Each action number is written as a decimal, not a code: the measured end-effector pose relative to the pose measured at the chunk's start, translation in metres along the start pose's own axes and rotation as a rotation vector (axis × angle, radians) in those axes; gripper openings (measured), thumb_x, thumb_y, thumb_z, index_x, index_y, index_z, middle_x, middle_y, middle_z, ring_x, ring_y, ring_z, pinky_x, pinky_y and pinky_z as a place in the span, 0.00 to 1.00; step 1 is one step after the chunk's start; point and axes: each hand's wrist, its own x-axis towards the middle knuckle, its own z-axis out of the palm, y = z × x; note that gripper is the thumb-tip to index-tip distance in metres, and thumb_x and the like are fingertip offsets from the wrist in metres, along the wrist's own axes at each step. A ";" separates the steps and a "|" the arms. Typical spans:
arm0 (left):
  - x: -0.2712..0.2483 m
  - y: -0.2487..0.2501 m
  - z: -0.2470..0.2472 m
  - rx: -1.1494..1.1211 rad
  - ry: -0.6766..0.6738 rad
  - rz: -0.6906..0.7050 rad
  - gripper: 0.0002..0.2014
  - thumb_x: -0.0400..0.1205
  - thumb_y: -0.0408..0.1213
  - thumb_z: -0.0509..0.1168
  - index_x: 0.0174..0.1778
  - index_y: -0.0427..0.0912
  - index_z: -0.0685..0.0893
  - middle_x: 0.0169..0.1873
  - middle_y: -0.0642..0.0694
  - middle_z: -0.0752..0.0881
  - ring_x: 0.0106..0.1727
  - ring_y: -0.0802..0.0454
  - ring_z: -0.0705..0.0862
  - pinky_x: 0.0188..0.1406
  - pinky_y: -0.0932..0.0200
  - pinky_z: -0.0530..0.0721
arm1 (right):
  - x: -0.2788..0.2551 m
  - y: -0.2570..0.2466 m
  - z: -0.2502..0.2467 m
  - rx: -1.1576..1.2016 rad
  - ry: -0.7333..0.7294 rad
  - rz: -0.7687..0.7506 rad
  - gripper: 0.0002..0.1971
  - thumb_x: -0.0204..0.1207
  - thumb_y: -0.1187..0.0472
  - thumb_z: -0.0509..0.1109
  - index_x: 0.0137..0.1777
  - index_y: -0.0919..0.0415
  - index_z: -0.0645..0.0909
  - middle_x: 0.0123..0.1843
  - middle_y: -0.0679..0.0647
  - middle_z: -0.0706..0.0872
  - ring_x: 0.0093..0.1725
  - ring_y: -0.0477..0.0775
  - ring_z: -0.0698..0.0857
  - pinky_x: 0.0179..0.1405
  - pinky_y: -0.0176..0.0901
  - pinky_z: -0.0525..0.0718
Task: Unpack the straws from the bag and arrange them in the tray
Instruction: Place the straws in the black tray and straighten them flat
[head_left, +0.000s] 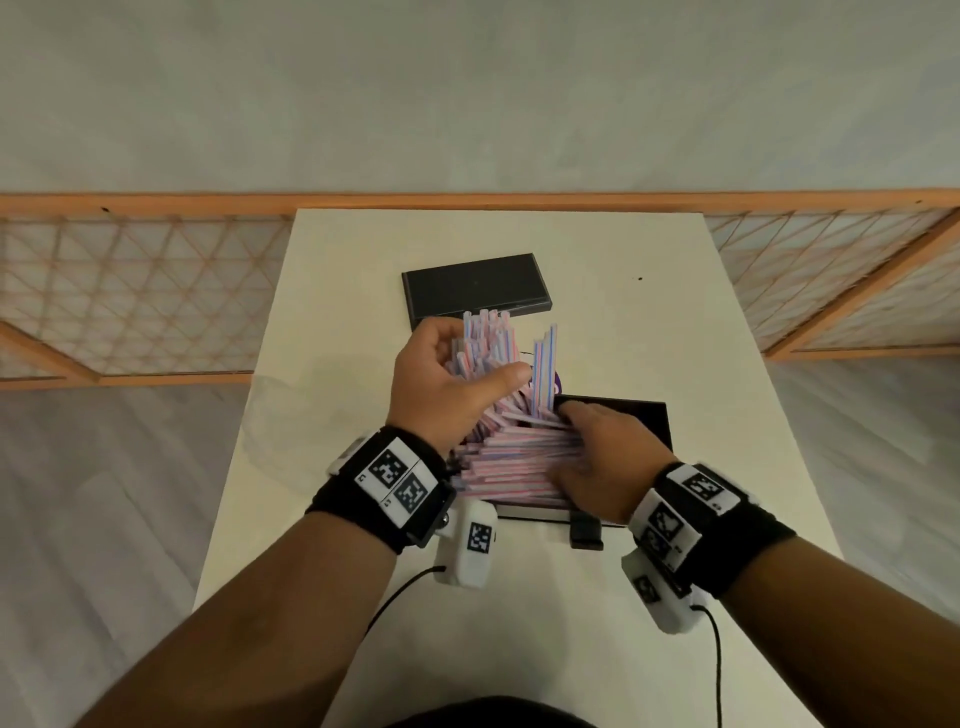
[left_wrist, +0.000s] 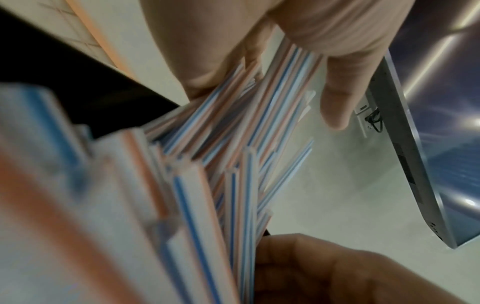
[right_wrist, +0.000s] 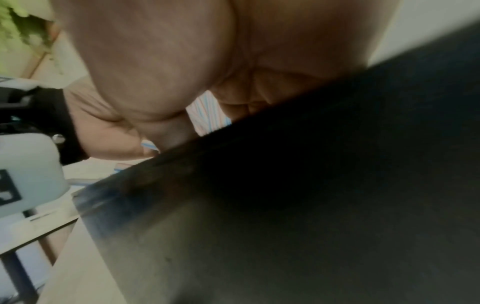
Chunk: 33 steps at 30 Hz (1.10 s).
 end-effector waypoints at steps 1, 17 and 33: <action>0.000 0.000 0.001 -0.009 -0.009 0.005 0.27 0.62 0.36 0.88 0.51 0.50 0.82 0.46 0.50 0.93 0.48 0.51 0.93 0.54 0.44 0.92 | 0.001 -0.001 0.001 0.009 0.002 0.005 0.25 0.69 0.49 0.72 0.66 0.51 0.75 0.57 0.50 0.80 0.60 0.57 0.81 0.62 0.48 0.81; 0.005 0.011 0.007 -0.188 -0.365 -0.013 0.20 0.64 0.29 0.84 0.50 0.48 0.90 0.41 0.49 0.92 0.45 0.49 0.90 0.49 0.48 0.89 | 0.011 -0.018 0.025 0.199 0.146 -0.048 0.40 0.67 0.40 0.78 0.75 0.50 0.67 0.64 0.51 0.77 0.61 0.54 0.80 0.63 0.52 0.82; 0.003 -0.001 -0.033 -0.308 0.148 0.033 0.13 0.66 0.31 0.80 0.37 0.44 0.81 0.33 0.53 0.87 0.38 0.52 0.87 0.43 0.53 0.85 | 0.006 -0.031 0.024 0.340 0.370 -0.200 0.36 0.70 0.44 0.78 0.75 0.48 0.67 0.59 0.45 0.77 0.57 0.52 0.80 0.60 0.47 0.80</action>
